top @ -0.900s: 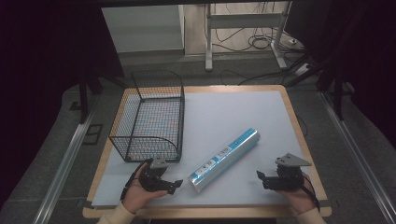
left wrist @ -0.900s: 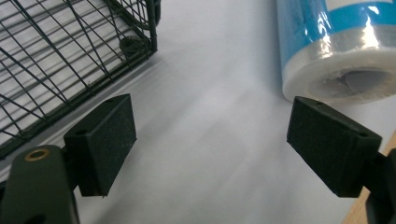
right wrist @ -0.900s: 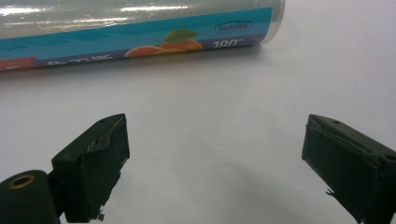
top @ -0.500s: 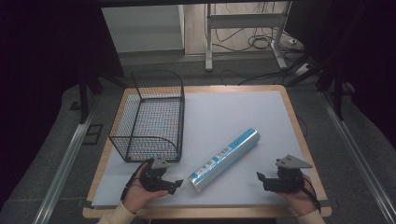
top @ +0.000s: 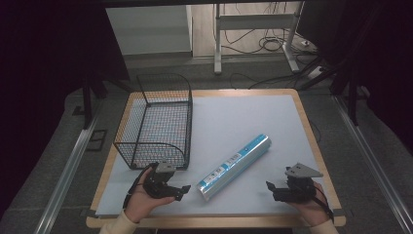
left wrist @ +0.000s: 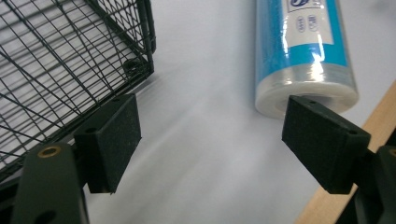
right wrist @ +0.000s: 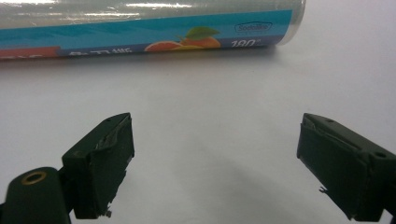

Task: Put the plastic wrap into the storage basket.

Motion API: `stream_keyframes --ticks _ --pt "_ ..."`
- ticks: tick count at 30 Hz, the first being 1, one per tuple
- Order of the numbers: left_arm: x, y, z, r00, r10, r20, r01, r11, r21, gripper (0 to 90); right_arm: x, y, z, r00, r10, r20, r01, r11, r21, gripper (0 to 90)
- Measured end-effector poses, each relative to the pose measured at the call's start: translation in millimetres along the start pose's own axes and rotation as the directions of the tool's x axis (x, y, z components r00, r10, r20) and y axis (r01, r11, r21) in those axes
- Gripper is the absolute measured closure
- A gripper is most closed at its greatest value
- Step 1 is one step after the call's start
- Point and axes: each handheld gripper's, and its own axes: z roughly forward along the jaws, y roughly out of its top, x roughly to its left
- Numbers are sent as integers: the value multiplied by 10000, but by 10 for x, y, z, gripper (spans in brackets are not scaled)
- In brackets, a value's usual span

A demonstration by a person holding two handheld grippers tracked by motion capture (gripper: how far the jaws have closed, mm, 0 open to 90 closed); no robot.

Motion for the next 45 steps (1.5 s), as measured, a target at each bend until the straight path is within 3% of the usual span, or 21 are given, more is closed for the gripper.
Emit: stream_keyframes --ticks 19,35,45 --pt "-108 237 -170 9992 379 -93 -379 9993 45 179 17 6 -18 9999 -116 57 116 9999 -108 135" --pt "-249 479 -157 9963 852 -79 -852 9963 99 167 45 -4 21 9998 -181 -94 181 9998 19 133" --pt "-330 601 -23 9950 1001 -4 -1000 9947 248 164 42 -8 23 9998 -184 -78 184 9998 14 133"
